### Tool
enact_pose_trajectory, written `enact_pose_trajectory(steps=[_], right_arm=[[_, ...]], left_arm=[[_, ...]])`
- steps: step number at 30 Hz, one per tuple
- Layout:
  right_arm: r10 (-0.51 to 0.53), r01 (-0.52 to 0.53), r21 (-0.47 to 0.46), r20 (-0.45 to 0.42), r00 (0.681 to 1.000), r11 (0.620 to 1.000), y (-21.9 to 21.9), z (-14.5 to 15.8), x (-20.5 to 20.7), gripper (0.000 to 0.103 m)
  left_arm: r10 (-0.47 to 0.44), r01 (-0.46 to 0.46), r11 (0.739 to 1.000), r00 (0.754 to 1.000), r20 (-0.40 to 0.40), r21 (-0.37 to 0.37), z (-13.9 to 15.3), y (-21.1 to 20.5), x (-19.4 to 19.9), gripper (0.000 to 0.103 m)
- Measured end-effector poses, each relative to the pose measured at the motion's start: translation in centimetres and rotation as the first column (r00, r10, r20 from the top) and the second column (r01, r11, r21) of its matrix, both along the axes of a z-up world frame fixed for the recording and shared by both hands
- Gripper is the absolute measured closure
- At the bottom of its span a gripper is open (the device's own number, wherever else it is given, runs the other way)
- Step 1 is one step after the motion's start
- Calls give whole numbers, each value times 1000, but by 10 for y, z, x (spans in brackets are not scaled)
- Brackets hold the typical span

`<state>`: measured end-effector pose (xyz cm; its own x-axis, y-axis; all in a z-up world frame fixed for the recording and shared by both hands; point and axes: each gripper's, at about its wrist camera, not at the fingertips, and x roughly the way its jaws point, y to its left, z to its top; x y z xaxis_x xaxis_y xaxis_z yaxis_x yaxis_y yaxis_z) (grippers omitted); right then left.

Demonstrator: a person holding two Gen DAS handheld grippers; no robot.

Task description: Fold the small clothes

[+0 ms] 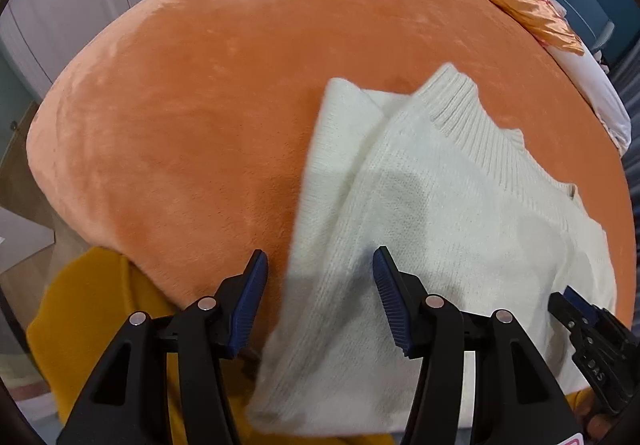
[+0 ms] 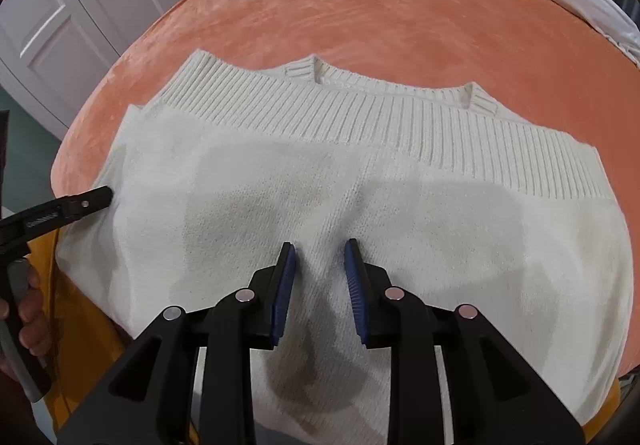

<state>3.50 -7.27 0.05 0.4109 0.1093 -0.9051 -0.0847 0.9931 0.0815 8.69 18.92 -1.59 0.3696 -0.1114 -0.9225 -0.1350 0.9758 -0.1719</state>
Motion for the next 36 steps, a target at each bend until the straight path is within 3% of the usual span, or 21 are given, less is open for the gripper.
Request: enact_pose_trajectory(steps=[3,6,7,9,16,21,30,36], right_arm=[[2,-2,-8,5,1000,1000,0,0,-1,77],[-6,6,9,4,1000,1000,0,3,-2,74],[-8,8,34,6,1000,999,-2,5,-4,68],[-25,25,68,11,1000,997,-4,10,-8,66],[-56,52,110,32,998,993,-22,30,-32,65],[-107,102,142,30,994,985,-51,35,-51,65],[-213,207,197,10,977,958,-104,29,-83,65],[-278,268,239,7,961,933,-134,27,-100,65]], left_arm=[[1,-1,999,1000,5,-32,-3,-1,3,50],[26,-27,990,1000,-13,-139,-3,9,7,70],[31,-33,987,999,-13,-154,-1,10,6,81],[15,-15,989,1000,3,-149,11,3,2,87],[-98,105,992,990,105,-64,62,-42,-14,89],[-199,201,980,965,171,5,91,-91,-28,90],[-359,348,933,900,247,86,124,-180,-43,90],[-464,451,886,855,233,113,118,-236,-50,90]])
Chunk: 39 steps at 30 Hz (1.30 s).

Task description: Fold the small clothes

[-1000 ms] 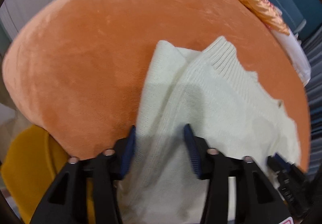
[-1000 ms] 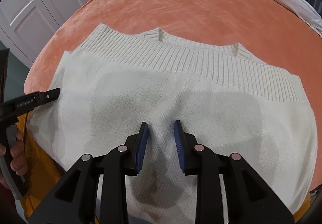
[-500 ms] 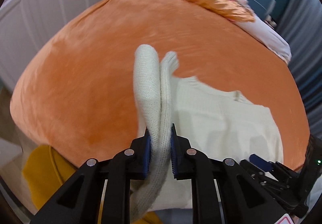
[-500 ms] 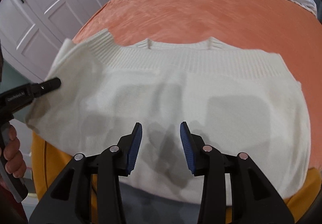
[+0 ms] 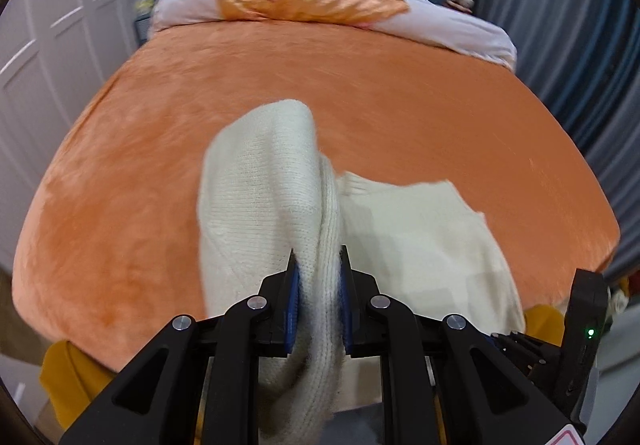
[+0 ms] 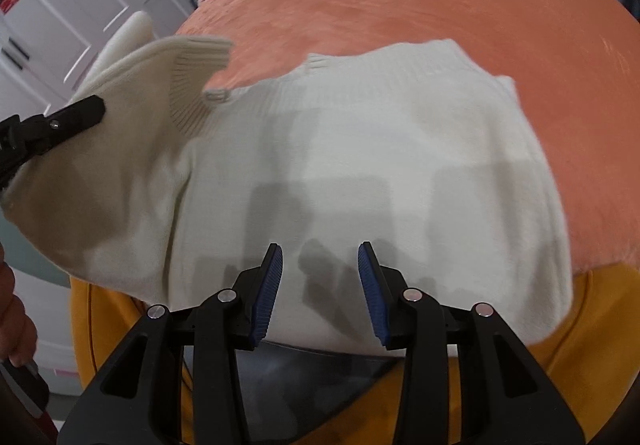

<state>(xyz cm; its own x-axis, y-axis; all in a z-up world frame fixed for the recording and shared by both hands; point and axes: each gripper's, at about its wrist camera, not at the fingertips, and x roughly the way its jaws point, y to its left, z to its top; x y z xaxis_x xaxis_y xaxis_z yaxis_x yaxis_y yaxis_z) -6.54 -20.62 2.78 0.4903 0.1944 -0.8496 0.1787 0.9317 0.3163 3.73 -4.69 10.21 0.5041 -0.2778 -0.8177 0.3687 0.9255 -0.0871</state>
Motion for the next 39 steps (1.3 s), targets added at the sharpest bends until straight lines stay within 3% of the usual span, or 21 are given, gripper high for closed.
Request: enact_pose_trajectory(steps=[6,12,14,17,19,20,22,25,30,34,36,39], right_arm=[[-73,72,36,20,997,997,-32,3,-12,65],[-126,124,98,15,992,987,-57,-3,-20,63],[-142,138,140,15,990,980,-63,-4,-24,58],[-153,148,149,23,988,978,-70,0,-21,52],[-143,136,151,38,989,979,-74,6,-17,43],[-142,134,156,45,989,979,-75,10,-14,42],[-132,119,183,59,990,976,-77,16,-5,30],[-110,92,234,66,992,968,-76,23,15,27],[-35,10,321,73,997,947,-50,28,48,14],[61,-63,290,17,998,955,-15,17,74,14],[105,-94,277,-26,994,956,2,7,81,14],[138,-111,276,-81,987,955,20,-8,88,14]], left_arm=[[-89,92,994,995,-54,61,-33,-54,-6,90],[-113,125,982,989,-91,142,-68,-84,-11,89],[-117,137,974,986,-117,179,-87,-93,-10,87],[-113,127,981,989,-96,150,-92,-93,-14,75],[-125,132,987,989,-84,91,-83,-88,-19,59],[-122,128,989,989,-81,71,-79,-84,-22,56],[-116,119,992,991,-64,37,-66,-71,-28,34],[-117,117,993,993,-23,-15,-44,-43,-42,30],[-65,65,998,998,14,10,-32,5,-64,20],[-18,23,998,996,-86,55,-60,33,-67,20],[-1,6,999,989,-148,32,-71,44,-64,20],[14,-17,1000,983,-181,-16,-74,54,-57,20]])
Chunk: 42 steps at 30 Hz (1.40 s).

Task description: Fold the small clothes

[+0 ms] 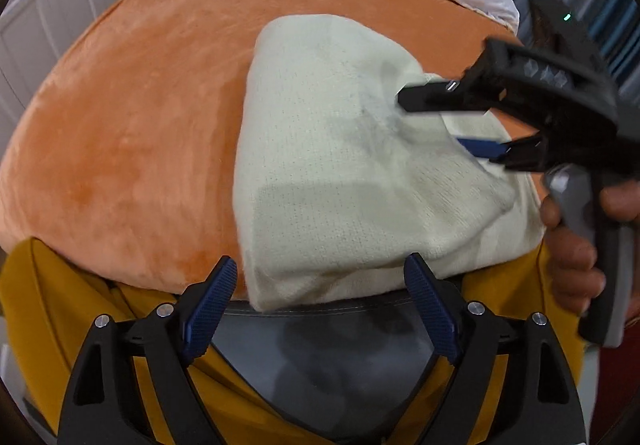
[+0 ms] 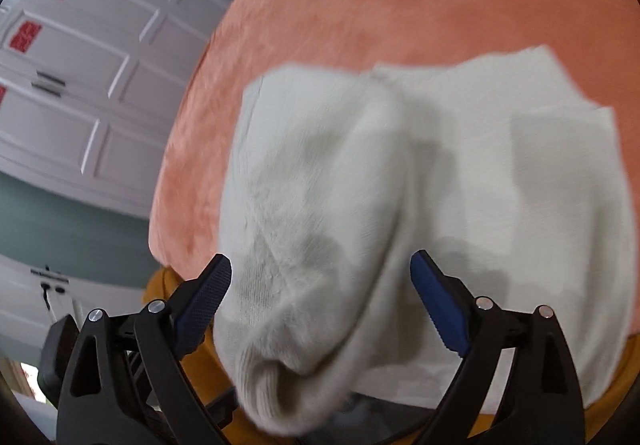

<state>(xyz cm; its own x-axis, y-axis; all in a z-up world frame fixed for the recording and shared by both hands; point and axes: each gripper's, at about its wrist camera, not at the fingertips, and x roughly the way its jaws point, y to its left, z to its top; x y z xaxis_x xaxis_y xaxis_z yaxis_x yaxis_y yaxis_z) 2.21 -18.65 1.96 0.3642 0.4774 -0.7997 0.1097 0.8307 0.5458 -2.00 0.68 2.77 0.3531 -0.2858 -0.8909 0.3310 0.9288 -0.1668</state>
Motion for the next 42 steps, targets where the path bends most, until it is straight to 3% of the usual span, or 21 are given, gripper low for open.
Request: enact_pose_trajectory(steps=[6,12,14,16,18,20,22,23,24,25,26,27,28,29,31,35,36,37,39,41,42], right_arm=[[4,-4,4,-42,999,1000,10,-8,3,14],[20,-20,-6,-37,999,1000,11,2,10,15],[25,-26,-34,-27,999,999,10,5,10,27],[47,-49,-127,-15,999,991,14,8,13,54],[72,-69,-236,6,997,969,25,18,16,84],[129,-102,-227,105,986,969,40,51,9,85],[211,-206,-47,295,932,977,51,96,-6,87],[243,-261,-2,371,896,965,54,110,-12,88],[276,-280,-50,401,874,959,56,108,-11,88],[279,-252,-122,368,887,960,54,96,-6,88],[264,-203,-229,279,923,952,48,71,6,88],[212,-152,-329,156,965,932,38,38,18,91],[153,-111,-422,67,986,900,28,14,22,103],[115,-90,-481,23,993,872,19,0,21,103],[91,-63,-413,48,995,908,5,1,11,103],[23,-5,-262,69,997,965,-14,13,1,97],[0,14,-185,73,997,983,-19,19,3,85],[-17,26,-115,80,997,993,-22,22,5,59],[-24,29,-46,106,994,999,-20,28,11,33],[35,-29,-60,96,995,998,-1,23,24,21],[56,-50,-77,76,996,996,10,17,32,14]], left_arm=[[-73,73,996,997,8,47,-13,-15,-2,20],[-125,114,982,990,69,148,-26,-24,-4,20],[-95,82,984,993,74,161,-30,-19,2,23],[-61,54,990,997,54,134,-37,-9,7,32],[-39,36,994,999,28,104,-41,0,14,53],[-20,17,996,999,32,87,-36,7,14,65],[12,-15,998,999,51,61,-25,16,12,82],[25,-28,998,998,59,57,-21,20,12,84],[36,-39,998,998,59,49,-20,25,14,84],[41,-42,998,999,31,50,-25,27,17,84],[50,-50,997,999,9,56,-30,29,19,85],[51,-50,998,999,-10,44,-35,33,20,85],[46,-46,999,998,-30,17,-38,34,21,85],[45,-44,999,999,-28,16,-37,33,20,85],[37,-37,998,999,-3,49,-37,31,18,85],[55,-55,998,998,-42,19,-42,35,26,85],[58,-58,998,997,-46,7,-40,38,27,85],[57,-57,998,997,-44,7,-40,39,30,85],[55,-54,998,998,-33,8,-38,42,32,84],[56,-56,998,998,-24,8,-33,37,21,81],[57,-57,998,998,-26,6,-33,34,20,75]])
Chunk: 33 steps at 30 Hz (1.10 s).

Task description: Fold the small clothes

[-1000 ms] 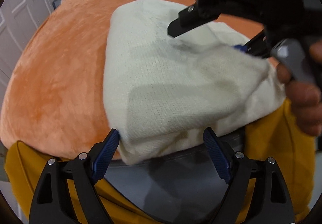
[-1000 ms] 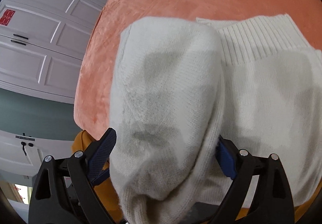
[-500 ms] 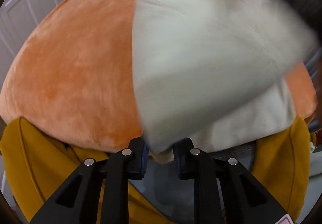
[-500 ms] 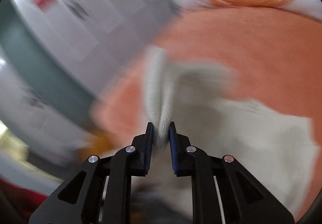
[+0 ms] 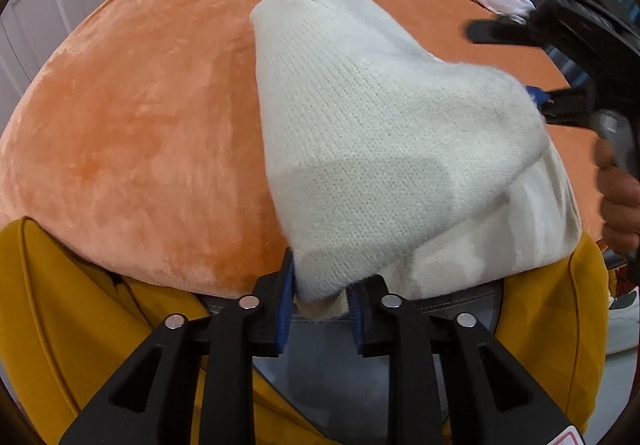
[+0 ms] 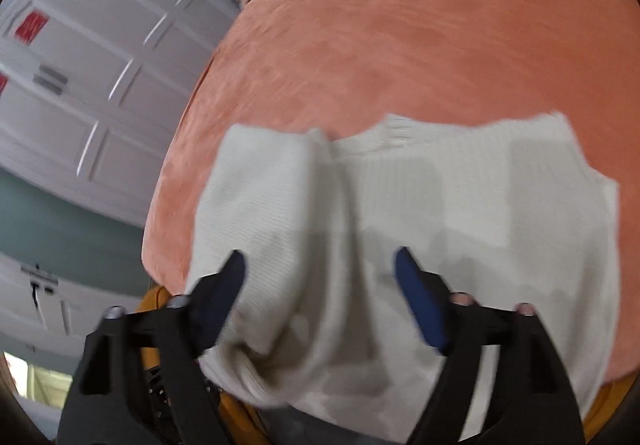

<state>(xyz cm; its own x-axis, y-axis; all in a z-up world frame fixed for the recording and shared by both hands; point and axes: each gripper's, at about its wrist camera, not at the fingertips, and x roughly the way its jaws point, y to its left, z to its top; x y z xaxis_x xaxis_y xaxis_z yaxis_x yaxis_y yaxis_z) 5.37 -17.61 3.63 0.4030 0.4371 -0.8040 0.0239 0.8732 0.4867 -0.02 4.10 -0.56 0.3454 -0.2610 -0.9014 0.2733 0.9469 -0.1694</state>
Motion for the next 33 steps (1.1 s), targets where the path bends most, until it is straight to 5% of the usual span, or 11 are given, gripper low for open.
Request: enact_pose_trajectory(steps=[3,5,7,9,13,20,23,25,27,30,33], right_arm=[[56,-53,32,-110,992,998,22,-23,15,16],[70,-59,89,-124,990,994,35,-25,19,39],[92,-88,75,-48,995,993,42,-2,18,89],[80,-94,257,65,995,962,29,37,10,88],[44,-92,193,241,969,977,2,95,-25,88],[-131,132,15,-87,988,991,-64,-25,-47,85],[-193,203,152,-78,978,967,-71,-30,-55,70],[-214,220,229,-52,976,948,-72,-24,-52,29],[-204,207,237,-38,978,949,-67,-20,-45,19],[-148,160,172,-78,986,972,-49,-33,-31,20],[-120,123,65,-37,992,990,-33,-25,-28,69]], left_arm=[[4,-4,1000,1000,1,-13,1,-1,-8,66],[-3,3,1000,1000,8,5,2,-2,-9,64],[-1,1,1000,1000,8,18,2,-2,-10,64],[5,-5,1000,1000,11,5,5,-2,-11,64],[-2,1,1000,998,55,20,9,-7,-12,54],[-35,35,996,999,3,86,-11,-22,-8,52],[-27,27,996,1000,-2,85,-12,-19,-7,52],[-22,23,997,1000,-10,77,-12,-19,-6,52],[-26,26,996,1000,-7,86,-12,-21,-10,54],[-40,39,994,999,4,101,-11,-23,-9,58],[-46,44,993,999,15,111,-6,-25,-11,59]])
